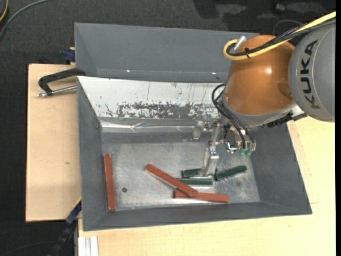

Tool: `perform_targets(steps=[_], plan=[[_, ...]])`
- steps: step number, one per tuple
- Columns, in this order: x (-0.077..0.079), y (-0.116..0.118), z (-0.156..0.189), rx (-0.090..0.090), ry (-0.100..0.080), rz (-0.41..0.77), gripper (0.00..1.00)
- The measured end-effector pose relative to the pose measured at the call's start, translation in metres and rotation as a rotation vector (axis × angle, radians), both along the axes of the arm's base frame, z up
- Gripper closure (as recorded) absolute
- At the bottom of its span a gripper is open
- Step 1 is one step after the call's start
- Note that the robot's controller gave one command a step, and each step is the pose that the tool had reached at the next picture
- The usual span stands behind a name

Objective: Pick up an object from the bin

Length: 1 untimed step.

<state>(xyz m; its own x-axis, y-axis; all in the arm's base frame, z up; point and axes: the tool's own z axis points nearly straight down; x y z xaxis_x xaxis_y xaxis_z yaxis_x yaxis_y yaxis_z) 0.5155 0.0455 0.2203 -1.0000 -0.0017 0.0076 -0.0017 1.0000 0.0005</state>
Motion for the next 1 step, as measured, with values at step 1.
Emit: perform_targets(steps=[1], plan=[[0.0098,0.0138,-0.1417,0.000,-0.001,0.050,0.00]])
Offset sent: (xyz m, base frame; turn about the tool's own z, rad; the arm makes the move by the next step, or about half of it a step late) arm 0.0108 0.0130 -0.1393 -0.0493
